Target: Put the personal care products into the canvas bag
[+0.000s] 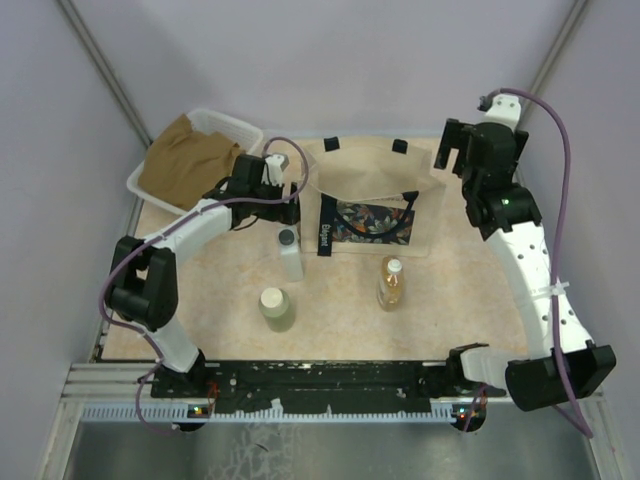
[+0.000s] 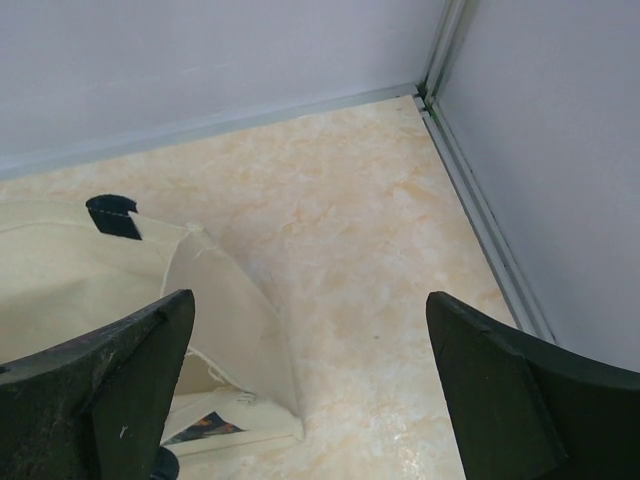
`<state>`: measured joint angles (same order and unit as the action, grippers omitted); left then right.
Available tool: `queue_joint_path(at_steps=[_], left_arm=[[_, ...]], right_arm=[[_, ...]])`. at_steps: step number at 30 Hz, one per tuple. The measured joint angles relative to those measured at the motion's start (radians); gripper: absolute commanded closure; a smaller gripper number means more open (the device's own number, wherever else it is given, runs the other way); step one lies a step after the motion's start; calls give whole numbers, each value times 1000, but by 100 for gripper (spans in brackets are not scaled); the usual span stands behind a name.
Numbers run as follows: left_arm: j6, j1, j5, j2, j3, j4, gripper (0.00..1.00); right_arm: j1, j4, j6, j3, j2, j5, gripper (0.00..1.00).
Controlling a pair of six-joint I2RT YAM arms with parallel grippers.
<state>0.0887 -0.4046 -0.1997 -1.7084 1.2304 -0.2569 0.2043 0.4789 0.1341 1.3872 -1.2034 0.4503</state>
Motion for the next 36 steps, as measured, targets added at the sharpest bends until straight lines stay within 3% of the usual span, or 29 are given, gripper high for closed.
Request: queue_joint_path(at_steps=[23,32,36], left_arm=[[-2,-6,33,-7,2,-1,1],[-18,-8,35,-8,6,-5,9],[-18,-10,29,-8,6,-5,17]], right_arm=[[0,4,-27,-26,11,12,1],[0,27,-30,-40,44,35,1],[0,32,-31,-40,60,47,1]])
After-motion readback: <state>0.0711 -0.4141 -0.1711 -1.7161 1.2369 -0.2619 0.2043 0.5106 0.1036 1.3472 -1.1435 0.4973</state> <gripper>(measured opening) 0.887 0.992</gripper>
